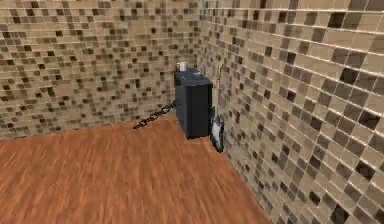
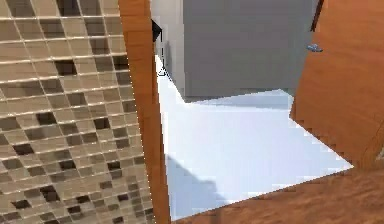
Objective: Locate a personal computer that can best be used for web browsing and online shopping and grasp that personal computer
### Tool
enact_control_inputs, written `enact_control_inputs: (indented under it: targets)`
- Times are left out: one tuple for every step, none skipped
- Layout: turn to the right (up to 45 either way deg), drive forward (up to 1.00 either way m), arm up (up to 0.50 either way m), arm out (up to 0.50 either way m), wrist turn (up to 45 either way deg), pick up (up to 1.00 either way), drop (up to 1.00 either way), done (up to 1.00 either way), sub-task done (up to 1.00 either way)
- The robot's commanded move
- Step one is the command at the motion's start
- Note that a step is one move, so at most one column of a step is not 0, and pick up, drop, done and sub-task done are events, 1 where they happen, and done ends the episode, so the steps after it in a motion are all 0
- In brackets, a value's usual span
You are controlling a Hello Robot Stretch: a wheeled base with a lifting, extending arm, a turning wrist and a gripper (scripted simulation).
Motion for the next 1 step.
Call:
enact_control_inputs:
  targets:
    - [0.0, 0.75, 0.0, 0.0, 0.0, 0.0, 0.0, 0.0, 0.0]
